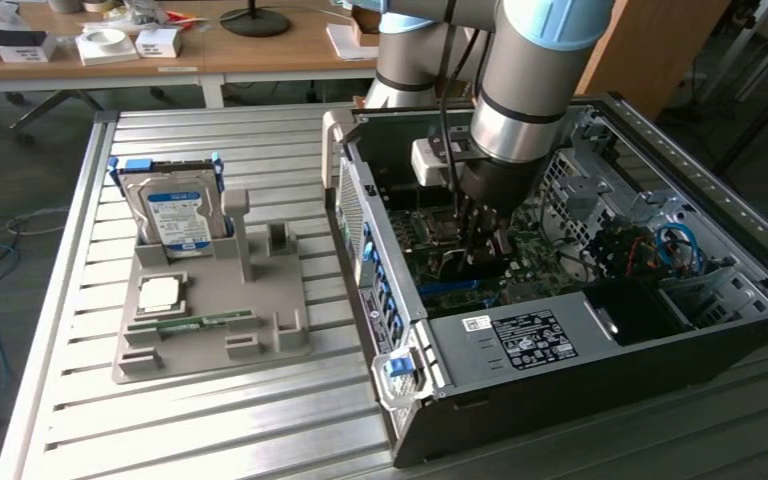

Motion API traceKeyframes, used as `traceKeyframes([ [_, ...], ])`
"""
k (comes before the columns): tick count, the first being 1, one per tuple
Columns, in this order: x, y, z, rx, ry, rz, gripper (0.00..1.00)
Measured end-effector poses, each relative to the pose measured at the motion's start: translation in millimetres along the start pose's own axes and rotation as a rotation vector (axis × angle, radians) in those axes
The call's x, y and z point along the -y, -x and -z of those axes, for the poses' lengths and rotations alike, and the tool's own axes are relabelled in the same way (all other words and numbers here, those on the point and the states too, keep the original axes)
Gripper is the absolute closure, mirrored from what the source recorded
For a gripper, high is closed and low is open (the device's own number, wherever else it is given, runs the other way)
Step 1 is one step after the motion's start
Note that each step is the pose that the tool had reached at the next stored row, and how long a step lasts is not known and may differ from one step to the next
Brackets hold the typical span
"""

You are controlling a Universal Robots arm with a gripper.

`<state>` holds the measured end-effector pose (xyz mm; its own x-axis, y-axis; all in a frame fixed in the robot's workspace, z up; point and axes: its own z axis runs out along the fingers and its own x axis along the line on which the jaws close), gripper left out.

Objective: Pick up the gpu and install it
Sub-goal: 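Insert the gpu into the slot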

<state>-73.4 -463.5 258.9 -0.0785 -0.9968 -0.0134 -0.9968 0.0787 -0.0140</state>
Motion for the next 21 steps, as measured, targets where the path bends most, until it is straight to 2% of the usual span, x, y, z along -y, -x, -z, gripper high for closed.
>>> traceKeyframes([
  [21, 0.1, -0.1, -0.6, 0.0005, 0.0, 0.003, 0.74],
])
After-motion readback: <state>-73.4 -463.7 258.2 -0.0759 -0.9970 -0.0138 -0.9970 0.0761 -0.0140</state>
